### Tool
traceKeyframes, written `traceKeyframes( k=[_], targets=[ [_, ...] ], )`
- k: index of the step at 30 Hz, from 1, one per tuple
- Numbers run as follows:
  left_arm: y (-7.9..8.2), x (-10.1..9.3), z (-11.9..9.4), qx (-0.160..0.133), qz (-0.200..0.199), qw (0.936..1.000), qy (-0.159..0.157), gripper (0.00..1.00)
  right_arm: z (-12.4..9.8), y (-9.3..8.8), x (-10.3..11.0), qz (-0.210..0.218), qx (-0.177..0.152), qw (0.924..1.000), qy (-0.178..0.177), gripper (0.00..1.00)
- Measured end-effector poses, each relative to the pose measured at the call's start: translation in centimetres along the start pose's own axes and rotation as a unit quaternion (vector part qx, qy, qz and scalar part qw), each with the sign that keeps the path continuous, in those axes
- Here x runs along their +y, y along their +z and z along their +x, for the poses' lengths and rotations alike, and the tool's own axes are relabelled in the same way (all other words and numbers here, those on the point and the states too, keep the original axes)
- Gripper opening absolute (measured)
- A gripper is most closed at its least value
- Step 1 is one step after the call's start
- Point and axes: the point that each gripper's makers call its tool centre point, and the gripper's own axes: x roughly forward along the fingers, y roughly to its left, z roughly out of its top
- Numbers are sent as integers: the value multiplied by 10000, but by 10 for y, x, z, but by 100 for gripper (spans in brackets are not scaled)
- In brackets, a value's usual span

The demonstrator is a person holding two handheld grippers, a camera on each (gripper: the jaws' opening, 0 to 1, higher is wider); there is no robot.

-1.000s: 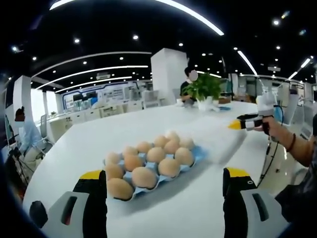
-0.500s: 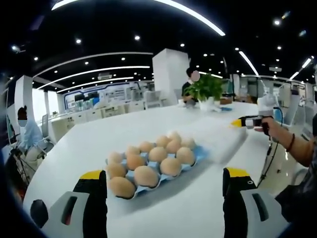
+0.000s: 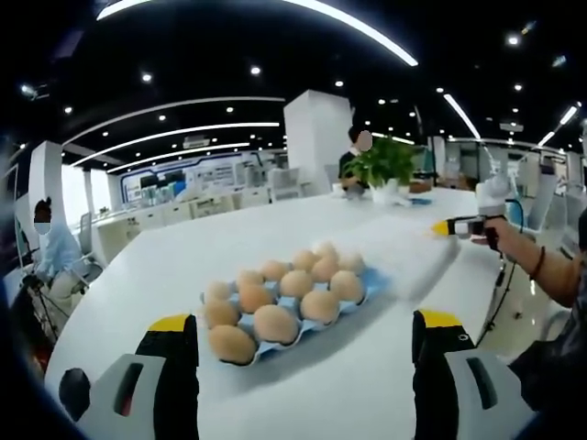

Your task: Place the egg into an empty slot of the egg tray after lifting it from the table, then release the egg inside the slot.

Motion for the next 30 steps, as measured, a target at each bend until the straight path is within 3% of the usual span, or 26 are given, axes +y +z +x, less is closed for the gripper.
traceKeyframes(
  k=[6,17,30],
  targets=[
    [0,0,-1,-11,-4,10000,5,99,4,-4,-6,-309,121,9994,-133,31],
    [-2,1,-2,3,-19,10000,8,98,2,-2,-8,-272,110,9995,-135,31],
    [-3,3,-3,11,-28,10000,46,98,-6,14,0,-225,-237,9994,-66,30]
  ],
)
